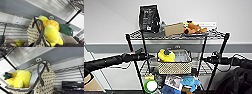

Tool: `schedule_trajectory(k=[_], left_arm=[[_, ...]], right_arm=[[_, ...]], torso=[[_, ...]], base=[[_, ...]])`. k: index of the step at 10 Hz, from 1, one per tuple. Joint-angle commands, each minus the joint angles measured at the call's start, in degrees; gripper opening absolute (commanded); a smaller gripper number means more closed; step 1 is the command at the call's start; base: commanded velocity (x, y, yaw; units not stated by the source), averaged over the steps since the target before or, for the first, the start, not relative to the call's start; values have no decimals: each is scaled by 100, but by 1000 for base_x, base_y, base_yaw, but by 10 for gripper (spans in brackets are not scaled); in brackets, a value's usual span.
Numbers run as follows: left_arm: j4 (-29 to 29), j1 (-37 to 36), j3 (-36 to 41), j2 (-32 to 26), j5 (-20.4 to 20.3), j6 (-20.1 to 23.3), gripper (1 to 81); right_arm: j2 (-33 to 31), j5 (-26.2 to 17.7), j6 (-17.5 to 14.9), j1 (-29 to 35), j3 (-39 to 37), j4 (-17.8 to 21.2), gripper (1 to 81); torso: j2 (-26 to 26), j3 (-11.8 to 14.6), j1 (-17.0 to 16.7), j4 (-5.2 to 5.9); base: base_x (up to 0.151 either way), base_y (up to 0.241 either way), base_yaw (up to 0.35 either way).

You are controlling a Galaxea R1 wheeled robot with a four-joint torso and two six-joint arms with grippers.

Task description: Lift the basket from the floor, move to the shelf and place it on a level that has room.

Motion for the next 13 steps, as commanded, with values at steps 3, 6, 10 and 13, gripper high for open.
schedule_trajectory(k=[3, 6, 10, 13], left_arm=[[-16, 169, 1969, -1757, -82, -171, 811], [19, 811, 2558, -2408, -108, -154, 811], [63, 2252, 2699, -2681, -750, -100, 811], [467, 3377, 2489, -2506, -1136, -100, 811]], right_arm=[[-1564, 30, 365, 123, 1866, 94, 811], [-2074, 47, 374, -667, 2297, 94, 811], [-2101, 135, 374, -1915, 2175, 32, 811], [-1891, 223, 365, -2689, 1938, -20, 811]], torso=[[0, 2, 0, 0], [-2, 4, -2, 0], [-11, 15, -11, 0], [-13, 19, -11, 0]], base=[[0, 0, 0], [0, 0, 0], [0, 0, 0], [0, 0, 0]])
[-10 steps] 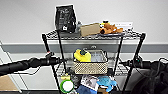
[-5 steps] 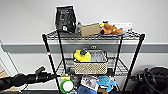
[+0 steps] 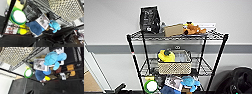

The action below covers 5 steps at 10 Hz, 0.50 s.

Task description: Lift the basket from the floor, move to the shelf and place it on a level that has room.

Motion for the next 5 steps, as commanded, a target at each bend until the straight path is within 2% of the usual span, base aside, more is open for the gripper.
schedule_trajectory(k=[1, 4, 5], left_arm=[[524, 733, -56, -1, -497, 48, 811], [876, 1726, -477, 403, -858, 48, 811], [999, 2069, -714, 632, -962, 48, 811]], right_arm=[[118, 95, 9, -292, -211, -58, 811], [495, 473, -43, -1233, -492, -84, 811], [654, 613, -44, -1540, -641, -206, 811]], torso=[[0, 0, 7, 0], [-5, 2, 7, 0], [-5, 5, 7, 0]], base=[[0, 0, 0], [0, 0, 0], [0, 0, 0]])
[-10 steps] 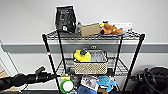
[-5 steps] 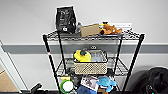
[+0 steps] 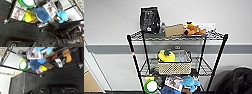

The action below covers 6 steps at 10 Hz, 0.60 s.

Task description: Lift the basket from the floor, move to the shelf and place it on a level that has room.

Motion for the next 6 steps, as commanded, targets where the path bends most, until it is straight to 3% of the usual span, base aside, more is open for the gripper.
schedule_trajectory(k=[1, 6], left_arm=[[705, 719, -629, 572, -578, 45, 811], [1057, 1695, -1964, 1643, -912, 45, 811]], right_arm=[[425, 439, -39, -574, -386, -365, 811], [1392, 624, -39, -1551, -1379, -691, 811]], torso=[[0, 0, 7, 0], [-6, 7, 7, 0]], base=[[0, 0, 0], [0, 0, 0]])
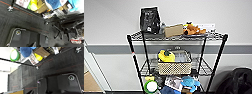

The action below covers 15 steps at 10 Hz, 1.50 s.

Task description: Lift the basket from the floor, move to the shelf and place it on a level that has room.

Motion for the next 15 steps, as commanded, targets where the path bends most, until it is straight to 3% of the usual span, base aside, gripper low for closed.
schedule_trajectory(k=[1, 6, 15], left_arm=[[464, 219, -777, 592, -142, 46, 811], [569, 589, -2121, 1549, -133, 54, 811], [947, 1117, -4714, 3422, -28, 55, 811]], right_arm=[[495, -45, -33, -80, -543, -288, 811], [1506, -45, -51, -625, -1826, -736, 811], [3827, -133, -60, -1215, -5271, -1615, 811]], torso=[[0, 0, 7, 0], [-5, 5, 7, 0], [-9, 9, 7, 0]], base=[[0, 0, 0], [0, 0, 0], [0, 0, 0]])
